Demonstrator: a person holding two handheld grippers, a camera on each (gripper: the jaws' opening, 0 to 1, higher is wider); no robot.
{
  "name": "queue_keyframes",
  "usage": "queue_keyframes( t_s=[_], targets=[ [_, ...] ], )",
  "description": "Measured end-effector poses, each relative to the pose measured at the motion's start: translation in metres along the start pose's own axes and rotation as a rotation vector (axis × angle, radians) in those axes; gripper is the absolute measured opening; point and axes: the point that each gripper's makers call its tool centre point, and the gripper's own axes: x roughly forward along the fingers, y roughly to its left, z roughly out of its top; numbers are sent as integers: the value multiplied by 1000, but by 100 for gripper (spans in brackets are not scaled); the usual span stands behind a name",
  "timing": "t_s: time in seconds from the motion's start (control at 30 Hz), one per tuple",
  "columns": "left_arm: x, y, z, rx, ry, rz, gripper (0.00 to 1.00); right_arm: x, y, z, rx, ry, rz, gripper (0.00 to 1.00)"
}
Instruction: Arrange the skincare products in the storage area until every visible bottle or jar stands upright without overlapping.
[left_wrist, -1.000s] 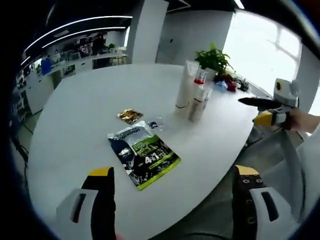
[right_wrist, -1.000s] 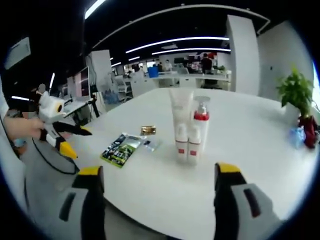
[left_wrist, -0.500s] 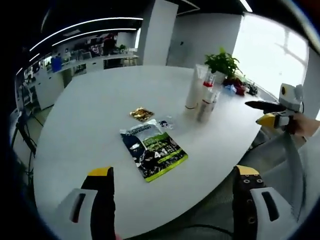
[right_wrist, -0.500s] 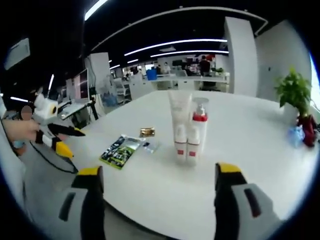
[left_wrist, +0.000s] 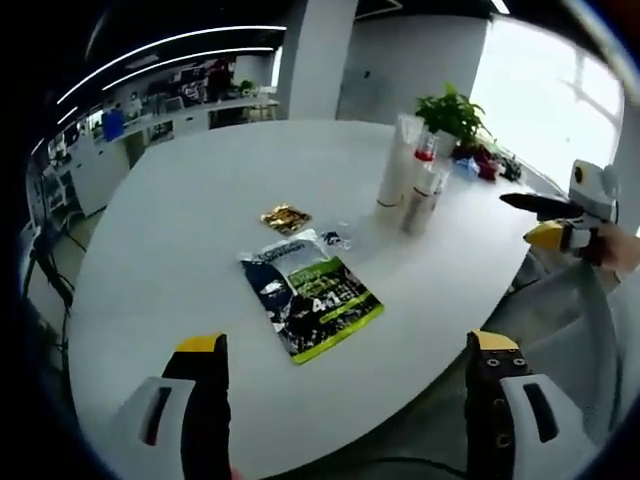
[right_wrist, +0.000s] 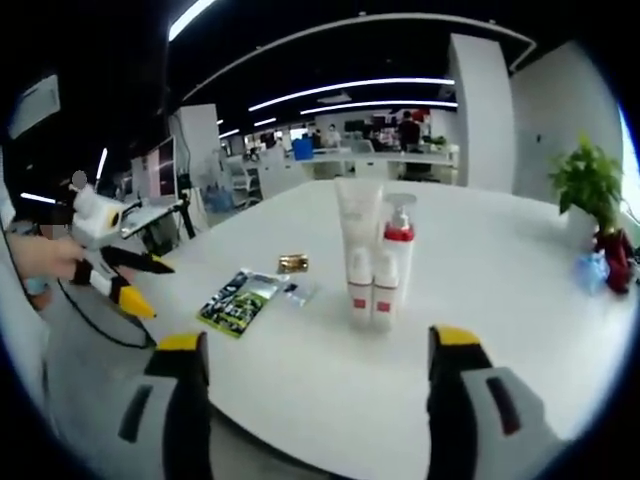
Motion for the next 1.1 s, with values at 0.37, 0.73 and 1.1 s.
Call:
queue_keyframes(
  t_s=[0.37,0.73,1.1],
  targets=[
    [50,-13,25,103,35,-49,97,3,-6,0,17,7,-5,89],
    [113,-11,59,232,37,-121,76,5,-12,-2,52,4,-34,88],
    [163,-2,78,326,77,-131,48,8,-19,-4,73,15,-66,87]
  ],
)
